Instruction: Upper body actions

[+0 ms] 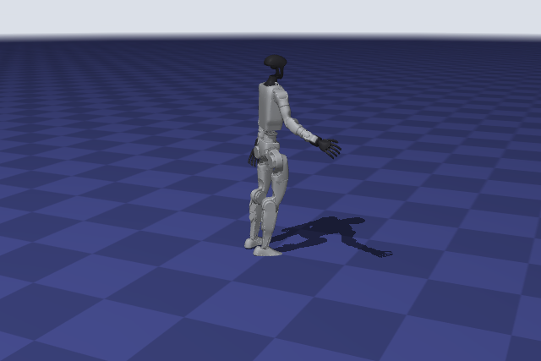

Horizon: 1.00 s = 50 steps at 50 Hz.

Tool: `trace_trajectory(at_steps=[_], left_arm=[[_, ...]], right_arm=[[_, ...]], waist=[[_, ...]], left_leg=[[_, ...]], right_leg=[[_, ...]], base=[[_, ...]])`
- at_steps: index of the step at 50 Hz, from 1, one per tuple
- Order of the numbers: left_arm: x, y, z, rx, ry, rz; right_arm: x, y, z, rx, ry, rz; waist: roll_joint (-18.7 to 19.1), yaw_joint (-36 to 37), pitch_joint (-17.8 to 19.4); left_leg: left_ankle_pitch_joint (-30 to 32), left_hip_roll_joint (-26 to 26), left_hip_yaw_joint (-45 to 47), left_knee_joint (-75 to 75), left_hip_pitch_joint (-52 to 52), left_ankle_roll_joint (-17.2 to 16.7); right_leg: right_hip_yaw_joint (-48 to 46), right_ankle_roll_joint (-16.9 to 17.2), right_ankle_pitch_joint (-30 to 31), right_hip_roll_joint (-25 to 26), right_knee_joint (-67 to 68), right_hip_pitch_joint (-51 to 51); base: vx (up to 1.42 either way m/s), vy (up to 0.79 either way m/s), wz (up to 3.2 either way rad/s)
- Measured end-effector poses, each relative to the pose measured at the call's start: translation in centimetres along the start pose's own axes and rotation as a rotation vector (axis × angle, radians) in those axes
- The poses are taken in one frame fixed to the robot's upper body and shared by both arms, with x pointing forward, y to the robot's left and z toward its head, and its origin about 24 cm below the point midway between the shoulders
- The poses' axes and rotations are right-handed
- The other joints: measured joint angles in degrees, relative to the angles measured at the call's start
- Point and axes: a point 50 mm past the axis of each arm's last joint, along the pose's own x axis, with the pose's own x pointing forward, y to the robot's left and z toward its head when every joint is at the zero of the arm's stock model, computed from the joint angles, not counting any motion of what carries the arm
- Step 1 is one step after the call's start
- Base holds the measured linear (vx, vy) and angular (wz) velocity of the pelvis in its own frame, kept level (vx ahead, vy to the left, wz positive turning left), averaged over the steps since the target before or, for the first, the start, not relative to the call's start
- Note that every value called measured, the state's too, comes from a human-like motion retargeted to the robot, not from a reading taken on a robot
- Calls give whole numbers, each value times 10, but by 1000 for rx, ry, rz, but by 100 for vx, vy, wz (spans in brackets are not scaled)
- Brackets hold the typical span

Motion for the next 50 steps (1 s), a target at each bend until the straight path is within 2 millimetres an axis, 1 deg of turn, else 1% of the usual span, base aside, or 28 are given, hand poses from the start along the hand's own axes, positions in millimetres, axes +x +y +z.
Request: trace_trajectory(at_steps=[3,5,7,9,11,13,15,16,17,19,20,22,25,28,30,31,33,34,35,37,39,40,42,43,45,47,48,50], left_arm=[[0,-2,-1,-1,-5,-2],[0,-2,-1,6,-3,-4],[0,-2,-1,24,0,-5],[0,-3,1,51,0,-4],[-1,-3,4,84,-5,0],[-2,-4,7,114,-13,9],[-2,-3,10,134,-24,15],[-2,-3,11,137,-33,9],[-2,-2,13,142,-42,0],[-3,0,19,153,-63,-30],[-4,5,23,154,-70,-40],[-6,26,28,80,-68,-1],[-16,70,40,-123,-77,101],[-39,136,45,-382,-85,173],[-65,186,46,-578,-118,246],[-82,212,47,-684,-151,297],[-122,261,48,-897,-241,400],[-145,283,49,-998,-304,454],[-170,304,48,-1097,-374,506],[-227,342,52,-1244,-550,641],[-289,371,56,-1285,-750,821],[-322,381,57,-1279,-848,923],[-388,388,62,-1213,-1018,1163],[-421,386,66,-1170,-1104,1290],[-486,369,77,-1062,-1286,1553],[-548,337,83,-898,-1469,1824],[-576,317,85,-788,-1557,1960],[-622,267,91,-492,-1701,2244]], right_arm=[[-42,66,-57,-255,105,248],[-81,104,-98,-403,217,491],[-127,129,-139,-537,381,729],[-174,138,-175,-672,559,906],[-215,138,-200,-790,694,1026],[-248,134,-215,-861,791,1109],[-272,132,-223,-869,860,1145],[-278,133,-225,-843,885,1143],[-282,134,-225,-814,909,1134],[-278,132,-226,-739,952,1083],[-273,130,-225,-701,971,1053],[-254,123,-223,-635,988,967],[-213,111,-213,-485,999,789],[-163,87,-197,-327,959,615],[-123,60,-179,-249,900,507],[-100,43,-166,-206,858,444],[-55,7,-130,-105,739,309],[-33,-12,-106,-48,656,237],[-13,-32,-78,11,563,166],[20,-59,-8,176,354,31],[36,-78,73,375,118,-74],[37,-85,116,474,-11,-109],[21,-96,198,585,-299,-179],[5,-102,235,605,-446,-216],[-35,-113,294,581,-730,-302],[-83,-123,335,505,-990,-434],[-109,-126,350,464,-1120,-515],[-162,-130,369,370,-1391,-705]], waist=[[7,-8,9],[10,-16,13],[14,-19,16],[18,-19,17],[24,-18,17],[29,-15,16],[32,-12,15],[34,9,16],[36,23,17],[37,10,19],[38,-10,20],[37,-2,17],[36,12,12],[27,27,3],[18,33,-4],[16,36,-8],[15,41,-17],[16,42,-21],[19,41,-26],[25,38,-36],[29,37,-51],[31,37,-59],[33,36,-74],[33,36,-79],[33,34,-85],[32,34,-89],[32,34,-91],[31,37,-97]], left_leg=[[1,5,13,0,5,0],[2,7,16,0,6,-1],[3,8,16,-1,7,-2],[4,8,15,-2,6,-2],[5,8,13,-2,3,-2],[6,7,10,-3,0,-2],[7,6,7,-3,-3,-2],[4,12,24,-2,-1,-4],[3,15,34,-1,0,-5],[6,7,11,0,-4,-2],[9,2,-13,1,-7,0],[10,-2,-11,0,-9,0],[11,-7,-18,1,-12,1],[13,-12,-24,1,-14,1],[13,-16,-28,1,-17,1],[13,-16,-29,0,-18,1],[13,-15,-30,0,-20,1],[12,-14,-29,0,-21,1],[12,-13,-27,0,-22,1],[10,-10,-23,1,-28,0],[8,-8,-19,2,-36,0],[7,-7,-18,2,-40,-1],[6,-8,-15,1,-45,-1],[6,-9,-14,1,-46,-1],[5,-11,-13,0,-46,-1],[5,-12,-13,0,-45,-1],[4,-12,-13,0,-44,-1],[4,-12,-13,0,-44,-1]], right_leg=[[13,-1,3,5,1,2],[15,-1,4,6,1,2],[16,-2,4,6,1,2],[15,-2,4,6,1,2],[12,-1,4,6,1,0],[9,-1,2,5,0,-1],[7,1,1,2,1,-1],[26,6,0,0,6,-5],[36,9,-1,-1,10,-6],[12,5,-1,-2,4,0],[-12,6,0,-7,1,4],[-11,4,-3,-8,-2,7],[-18,5,-4,-11,-4,9],[-25,5,-6,-16,-6,11],[-29,5,-8,-19,-6,11],[-30,5,-9,-19,-6,10],[-31,5,-10,-18,-5,8],[-30,5,-10,-17,-5,7],[-28,5,-10,-16,-4,5],[-24,6,-10,-14,-3,-3],[-20,6,-10,-13,-2,-13],[-18,6,-11,-12,-1,-18],[-16,6,-11,-13,-1,-25],[-15,5,-11,-14,-1,-27],[-14,5,-11,-15,-1,-28],[-14,5,-12,-15,-2,-27],[-14,4,-12,-15,-2,-26],[-14,4,-13,-15,-2,-26]], base=[[5,2,-36],[3,0,-10],[0,0,0],[0,0,0],[0,7,12],[0,3,7],[1,2,-22],[0,3,-78],[0,5,-65],[0,8,91],[-2,8,120],[-4,7,36],[-1,2,14],[-1,-4,22],[-2,-9,20],[0,-7,13],[0,0,0],[0,0,0],[5,5,-13],[2,3,-7],[0,0,0],[0,0,0],[0,0,0],[0,0,0],[0,0,0],[6,-5,1],[7,-5,1],[8,-4,-2]])
